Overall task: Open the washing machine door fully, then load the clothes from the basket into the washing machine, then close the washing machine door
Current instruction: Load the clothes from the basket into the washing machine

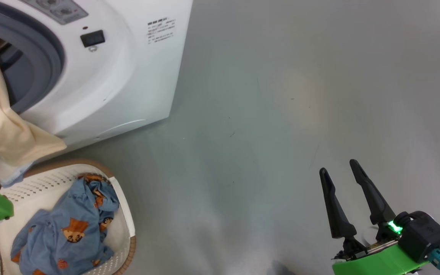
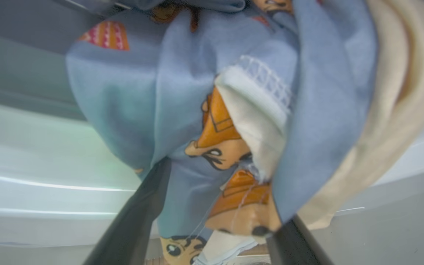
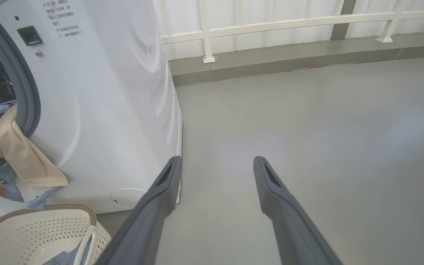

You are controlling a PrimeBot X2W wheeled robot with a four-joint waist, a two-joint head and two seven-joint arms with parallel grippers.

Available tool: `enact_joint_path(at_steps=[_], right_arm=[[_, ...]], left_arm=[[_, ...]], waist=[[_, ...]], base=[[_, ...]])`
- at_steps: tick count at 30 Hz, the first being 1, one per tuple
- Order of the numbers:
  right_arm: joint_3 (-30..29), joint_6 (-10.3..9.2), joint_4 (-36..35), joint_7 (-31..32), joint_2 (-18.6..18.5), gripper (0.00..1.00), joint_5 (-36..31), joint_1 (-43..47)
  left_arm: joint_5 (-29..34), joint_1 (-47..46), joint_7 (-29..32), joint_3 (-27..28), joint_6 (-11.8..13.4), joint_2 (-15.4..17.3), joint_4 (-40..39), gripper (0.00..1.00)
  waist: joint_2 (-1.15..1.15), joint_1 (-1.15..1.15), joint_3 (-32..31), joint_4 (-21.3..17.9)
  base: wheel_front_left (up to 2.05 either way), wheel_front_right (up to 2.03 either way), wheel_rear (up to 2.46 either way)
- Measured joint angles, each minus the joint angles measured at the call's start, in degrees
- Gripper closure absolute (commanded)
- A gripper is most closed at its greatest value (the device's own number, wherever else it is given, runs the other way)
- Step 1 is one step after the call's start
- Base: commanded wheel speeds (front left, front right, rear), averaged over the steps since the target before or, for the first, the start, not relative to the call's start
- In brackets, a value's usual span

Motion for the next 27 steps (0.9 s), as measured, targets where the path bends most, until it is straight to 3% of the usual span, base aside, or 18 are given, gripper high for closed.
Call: enact_joint_path(at_steps=[5,8,11,13,15,27], right_arm=[[0.4,0.0,0.0,0.0,0.0,0.0,0.0,-1.1],[0.6,0.0,0.0,0.0,0.0,0.0,0.0,-1.1],[0.8,0.0,0.0,0.0,0.0,0.0,0.0,-1.2],[0.8,0.0,0.0,0.0,0.0,0.0,0.0,-1.2],[0.8,0.0,0.0,0.0,0.0,0.0,0.0,-1.2],[0.2,0.0,0.3,0.0,0.0,0.0,0.3,-1.2]], left_arm=[[1.0,-0.2,0.0,1.8,-0.2,-1.6,-1.0,0.02],[1.5,-0.1,0.0,2.6,-0.7,-2.2,-1.4,0.51],[2.3,-0.1,0.0,3.3,-1.6,-3.1,-2.2,0.84],[3.1,0.1,0.0,3.6,-2.1,-3.5,-2.8,0.96],[3.6,0.4,0.0,4.2,-2.1,-4.1,-3.6,1.0],[2.3,5.4,-0.2,5.7,-4.7,-6.7,-8.2,1.0]], waist=[[0.0,0.0,0.3,0.3],[0.0,0.0,0.4,0.3],[0.0,0.0,0.4,0.3],[0.0,0.01,0.3,0.4],[0.0,0.0,0.3,0.5],[0.0,0.01,-0.2,1.8]], base=[[0.0,0.0,0.0],[0.0,0.0,0.0],[0.0,0.0,0.0],[0.0,0.0,0.0],[0.0,0.0,0.0],[0.0,0.0,0.0]])
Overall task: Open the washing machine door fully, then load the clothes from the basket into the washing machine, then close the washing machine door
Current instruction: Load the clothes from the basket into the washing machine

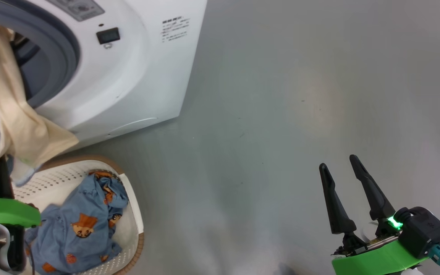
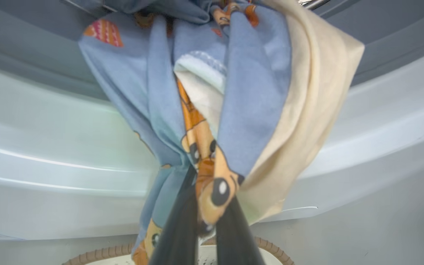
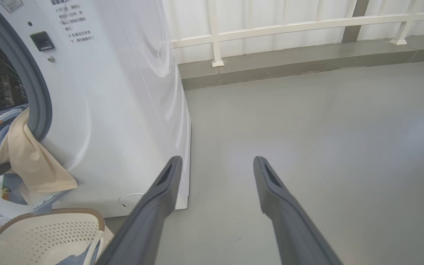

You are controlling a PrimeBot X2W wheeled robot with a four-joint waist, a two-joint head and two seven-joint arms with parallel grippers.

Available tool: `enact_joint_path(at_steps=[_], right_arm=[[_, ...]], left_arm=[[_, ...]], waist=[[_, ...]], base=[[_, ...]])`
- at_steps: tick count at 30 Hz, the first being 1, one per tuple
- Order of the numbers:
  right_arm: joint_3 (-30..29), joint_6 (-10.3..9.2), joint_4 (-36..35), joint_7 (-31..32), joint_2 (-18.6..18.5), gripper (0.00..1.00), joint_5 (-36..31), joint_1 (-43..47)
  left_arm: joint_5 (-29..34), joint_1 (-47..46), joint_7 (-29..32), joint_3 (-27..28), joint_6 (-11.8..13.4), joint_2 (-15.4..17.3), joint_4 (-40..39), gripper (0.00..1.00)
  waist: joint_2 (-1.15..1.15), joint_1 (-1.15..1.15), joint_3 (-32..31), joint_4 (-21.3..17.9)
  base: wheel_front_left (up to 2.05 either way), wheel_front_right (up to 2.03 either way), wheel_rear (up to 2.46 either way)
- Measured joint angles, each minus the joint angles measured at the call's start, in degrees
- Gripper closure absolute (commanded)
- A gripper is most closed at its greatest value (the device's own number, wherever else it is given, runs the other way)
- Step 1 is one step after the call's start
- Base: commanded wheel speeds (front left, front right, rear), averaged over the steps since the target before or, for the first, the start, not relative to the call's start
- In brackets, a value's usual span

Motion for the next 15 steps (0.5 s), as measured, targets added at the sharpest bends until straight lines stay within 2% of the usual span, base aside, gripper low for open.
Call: enact_joint_path(at_steps=[9,15], right_arm=[[0.0,0.0,0.9,0.0,0.0,0.0,0.0,0.0],[0.9,0.0,1.3,0.0,0.0,0.0,0.7,0.0]], left_arm=[[-2.3,0.6,3.8,-0.9,-0.4,0.4,-9.7,1.0],[-2.9,-0.1,7.9,-0.8,0.6,1.3,-15.9,1.0]], waist=[[0.0,0.0,-1.1,1.2],[0.0,-0.01,-1.8,0.7]], base=[[0.0,0.0,0.0],[0.0,0.0,0.0]])
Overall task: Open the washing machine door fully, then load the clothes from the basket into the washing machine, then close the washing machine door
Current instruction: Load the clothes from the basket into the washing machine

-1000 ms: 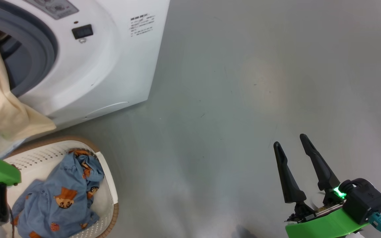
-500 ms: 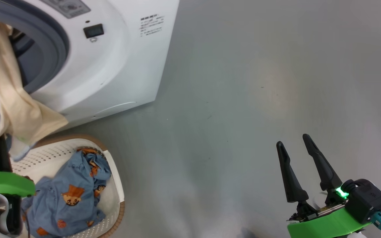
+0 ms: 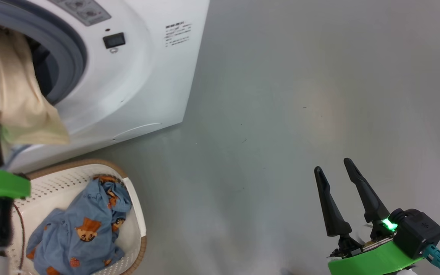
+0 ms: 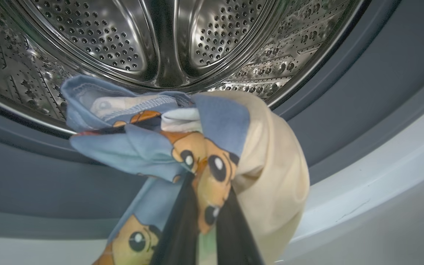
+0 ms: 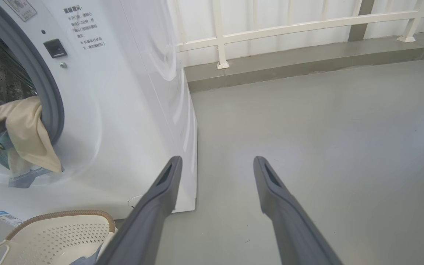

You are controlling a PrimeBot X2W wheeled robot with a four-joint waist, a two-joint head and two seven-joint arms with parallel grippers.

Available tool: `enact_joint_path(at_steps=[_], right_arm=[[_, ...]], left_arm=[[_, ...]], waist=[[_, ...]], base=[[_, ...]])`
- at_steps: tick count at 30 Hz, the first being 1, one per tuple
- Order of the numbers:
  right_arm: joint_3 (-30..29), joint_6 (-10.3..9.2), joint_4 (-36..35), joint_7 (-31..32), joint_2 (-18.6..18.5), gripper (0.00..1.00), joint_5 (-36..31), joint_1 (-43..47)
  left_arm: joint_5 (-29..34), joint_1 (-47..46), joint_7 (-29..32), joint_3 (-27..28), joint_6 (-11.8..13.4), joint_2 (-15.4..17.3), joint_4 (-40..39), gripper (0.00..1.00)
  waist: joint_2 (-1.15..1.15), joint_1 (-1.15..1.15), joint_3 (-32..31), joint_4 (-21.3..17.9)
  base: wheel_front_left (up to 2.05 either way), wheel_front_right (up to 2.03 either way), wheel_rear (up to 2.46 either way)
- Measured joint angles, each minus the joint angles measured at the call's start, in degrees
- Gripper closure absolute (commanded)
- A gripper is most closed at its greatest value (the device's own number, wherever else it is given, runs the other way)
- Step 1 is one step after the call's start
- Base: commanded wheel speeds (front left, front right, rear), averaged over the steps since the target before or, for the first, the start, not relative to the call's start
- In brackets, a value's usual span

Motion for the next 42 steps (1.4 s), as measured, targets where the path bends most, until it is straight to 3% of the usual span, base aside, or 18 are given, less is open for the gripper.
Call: enact_joint_path(at_steps=[5,12,32,42], right_arm=[[0.2,0.0,0.0,0.0,0.0,0.0,0.6,0.0],[1.6,0.0,0.1,0.0,0.0,0.0,0.9,0.7],[7.9,0.0,-0.4,0.0,0.1,0.0,3.4,4.6],[9.5,0.0,-1.4,0.0,0.2,0.0,2.8,5.5]], left_arm=[[-0.3,-1.2,3.1,0.8,1.6,1.6,-3.7,1.0],[0.7,-7.4,5.5,0.8,3.5,4.1,-0.5,1.0],[7.7,-29.9,5.0,-2.7,1.8,14.6,23.8,1.0],[8.3,-37.0,2.0,-2.9,1.3,18.1,29.0,1.0]], waist=[[0.0,0.0,-0.2,-1.0],[0.0,0.0,-0.1,-2.9],[0.0,0.0,3.0,-10.9],[0.0,0.0,5.3,-12.8]], base=[[0.0,0.0,0.0],[0.0,0.0,0.0],[0.0,0.0,0.0],[0.0,0.0,0.0]])
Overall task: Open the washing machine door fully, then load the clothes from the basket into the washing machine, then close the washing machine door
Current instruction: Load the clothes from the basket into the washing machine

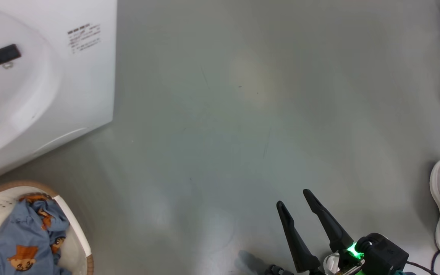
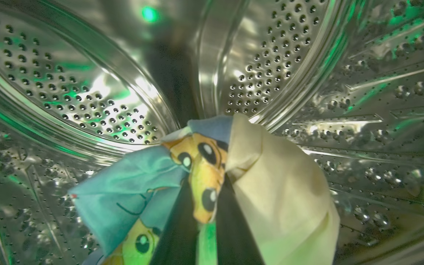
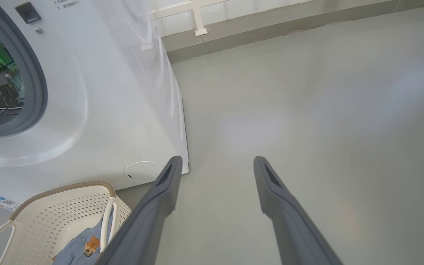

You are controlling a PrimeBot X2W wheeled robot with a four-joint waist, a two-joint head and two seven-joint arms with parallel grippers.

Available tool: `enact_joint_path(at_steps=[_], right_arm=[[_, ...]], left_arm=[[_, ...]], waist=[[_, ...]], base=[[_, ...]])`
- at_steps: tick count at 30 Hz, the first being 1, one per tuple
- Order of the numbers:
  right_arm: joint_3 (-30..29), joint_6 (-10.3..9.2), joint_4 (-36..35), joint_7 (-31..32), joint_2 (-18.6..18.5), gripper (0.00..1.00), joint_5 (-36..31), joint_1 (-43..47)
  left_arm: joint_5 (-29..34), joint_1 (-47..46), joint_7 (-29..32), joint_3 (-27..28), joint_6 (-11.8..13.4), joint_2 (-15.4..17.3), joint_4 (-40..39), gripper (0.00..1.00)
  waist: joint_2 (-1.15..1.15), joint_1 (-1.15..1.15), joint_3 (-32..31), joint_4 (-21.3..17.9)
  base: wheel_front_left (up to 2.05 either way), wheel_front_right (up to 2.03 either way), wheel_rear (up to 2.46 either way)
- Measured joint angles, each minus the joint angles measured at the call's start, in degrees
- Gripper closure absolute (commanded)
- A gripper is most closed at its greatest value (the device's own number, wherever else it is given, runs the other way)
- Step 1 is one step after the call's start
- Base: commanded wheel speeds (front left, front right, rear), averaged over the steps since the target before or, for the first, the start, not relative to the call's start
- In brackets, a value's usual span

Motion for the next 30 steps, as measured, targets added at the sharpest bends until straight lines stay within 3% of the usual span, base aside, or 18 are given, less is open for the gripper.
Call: enact_joint_path(at_steps=[6,10,13,14,15,22,30], right_arm=[[0.9,0.0,-0.6,0.0,0.0,0.0,0.0,0.0],[1.6,0.0,-0.7,0.0,0.0,0.0,0.0,0.0],[1.9,0.0,-0.6,0.0,0.0,0.0,0.0,0.0],[1.9,0.0,-0.6,0.0,0.0,0.0,0.0,0.0],[1.9,0.0,-0.6,0.0,0.0,0.0,0.0,0.0],[1.9,0.0,-0.3,0.0,0.0,0.0,0.0,0.0],[1.5,0.0,0.4,0.0,0.0,0.0,0.0,-0.2]], left_arm=[[0.9,-3.5,-4.3,-0.3,0.0,1.9,1.4,1.0],[0.9,-4.0,-2.7,-0.5,-0.1,2.4,4.5,0.98],[1.0,-4.1,0.1,-2.1,-0.5,2.5,6.8,0.6],[1.0,-4.2,0.4,-2.5,-0.7,2.5,7.2,0.43],[1.0,-4.4,0.5,-2.7,-1.0,2.5,7.5,0.0],[1.4,-6.3,4.6,-4.0,-1.0,2.3,10.5,0.0],[1.3,-6.8,3.2,-4.6,0.8,0.0,11.6,0.0]], waist=[[0.0,0.0,1.7,-0.5],[0.0,0.0,2.2,-0.8],[0.0,0.0,2.4,-0.8],[0.0,0.0,2.3,-0.8],[0.0,0.0,2.3,-0.7],[0.0,0.0,2.0,0.1],[0.0,0.0,1.2,1.5]], base=[[0.0,0.0,0.0],[0.0,0.0,0.0],[0.0,0.0,0.0],[0.0,0.0,0.0],[0.0,0.0,0.0],[0.0,0.0,0.0],[0.0,0.0,0.0]])
